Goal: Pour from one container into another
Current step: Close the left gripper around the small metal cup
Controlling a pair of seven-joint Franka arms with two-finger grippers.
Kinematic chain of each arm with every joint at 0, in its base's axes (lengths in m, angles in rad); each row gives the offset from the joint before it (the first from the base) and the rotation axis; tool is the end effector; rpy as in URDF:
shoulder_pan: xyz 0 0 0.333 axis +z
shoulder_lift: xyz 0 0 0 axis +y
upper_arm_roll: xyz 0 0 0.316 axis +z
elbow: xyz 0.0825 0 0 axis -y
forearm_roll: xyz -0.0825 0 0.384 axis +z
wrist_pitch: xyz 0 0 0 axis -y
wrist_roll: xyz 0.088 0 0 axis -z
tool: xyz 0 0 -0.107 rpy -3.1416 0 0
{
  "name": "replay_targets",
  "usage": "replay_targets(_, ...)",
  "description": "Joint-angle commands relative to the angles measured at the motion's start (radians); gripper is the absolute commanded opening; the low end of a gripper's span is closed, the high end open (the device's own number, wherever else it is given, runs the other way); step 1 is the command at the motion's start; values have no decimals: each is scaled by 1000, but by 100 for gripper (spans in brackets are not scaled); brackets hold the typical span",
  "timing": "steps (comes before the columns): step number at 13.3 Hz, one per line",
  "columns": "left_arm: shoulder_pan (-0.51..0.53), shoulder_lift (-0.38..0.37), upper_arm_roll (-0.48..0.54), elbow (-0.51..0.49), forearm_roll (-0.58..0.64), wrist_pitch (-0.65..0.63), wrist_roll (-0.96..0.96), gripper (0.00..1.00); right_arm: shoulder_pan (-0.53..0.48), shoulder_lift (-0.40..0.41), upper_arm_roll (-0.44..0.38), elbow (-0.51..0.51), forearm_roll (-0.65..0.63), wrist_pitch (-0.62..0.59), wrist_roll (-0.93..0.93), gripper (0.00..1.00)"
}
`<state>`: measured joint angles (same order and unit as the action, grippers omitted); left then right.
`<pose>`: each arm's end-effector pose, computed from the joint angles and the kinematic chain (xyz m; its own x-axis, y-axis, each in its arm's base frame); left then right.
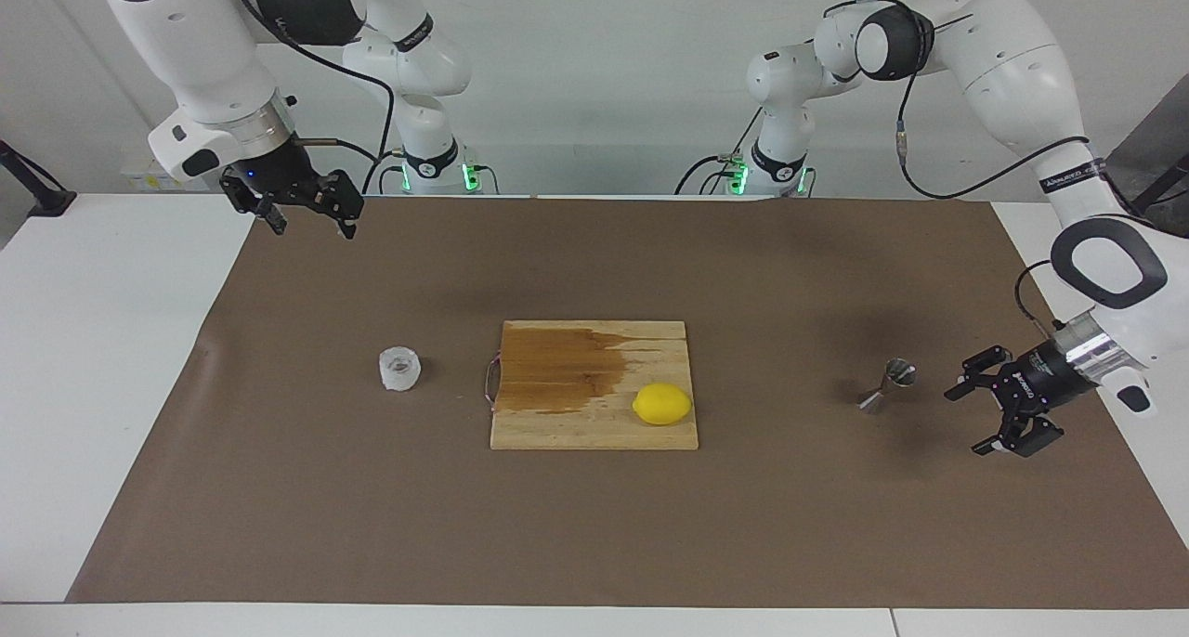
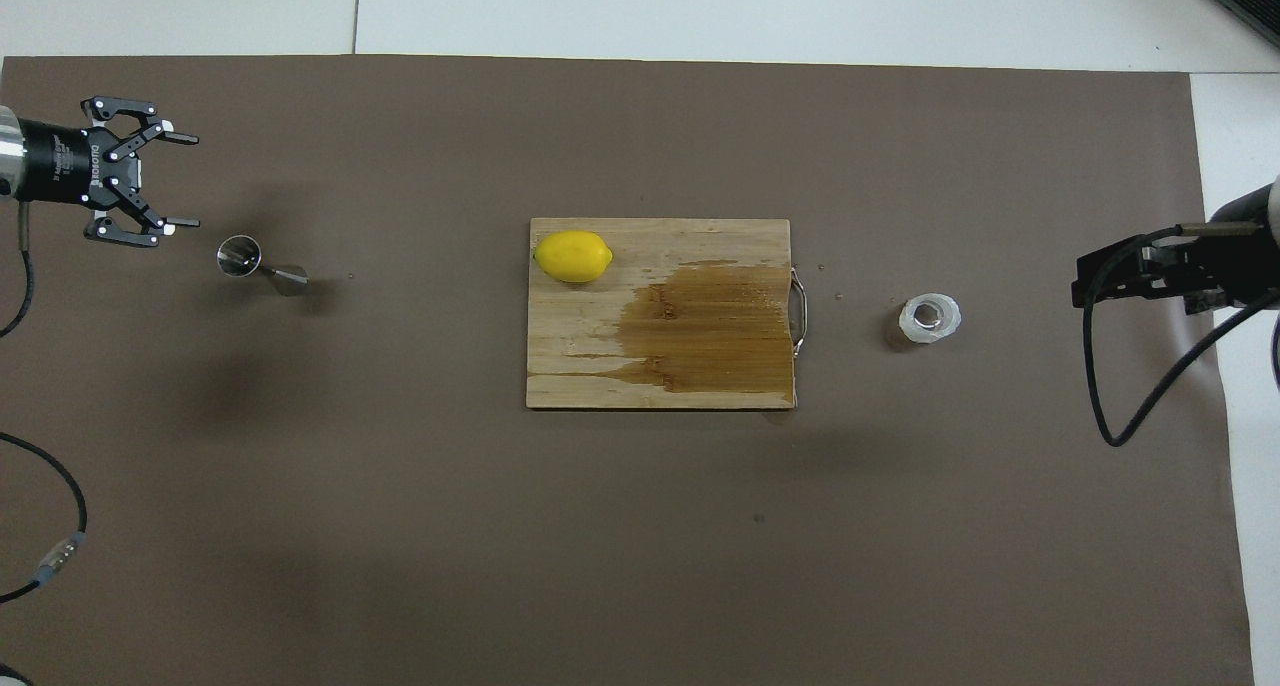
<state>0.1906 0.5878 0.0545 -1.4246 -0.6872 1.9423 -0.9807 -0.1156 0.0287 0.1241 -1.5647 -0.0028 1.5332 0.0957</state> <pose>0.7036 0.1241 0.3609 0.1180 0.8377 -0.5332 0.9812 -0.0158 0.1924 0.5586 0.0034 0.6083 0.9944 -0.0870 -0.0597 -0.0869 -0.9962 0.0050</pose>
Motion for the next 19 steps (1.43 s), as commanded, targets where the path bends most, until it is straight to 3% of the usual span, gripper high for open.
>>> replay_targets(1, 45, -40, -5, -120, -96, 20, -24, 100, -12, -7, 6, -5, 20, 1, 13, 100)
replay_targets(11, 29, -118, -21, -344, -130, -35, 45, 100, -12, -7, 6, -5, 21, 1, 13, 100)
replay_targets(19, 30, -149, -21, -408, -236, -46, 122, 100, -12, -7, 6, -5, 20, 1, 13, 100)
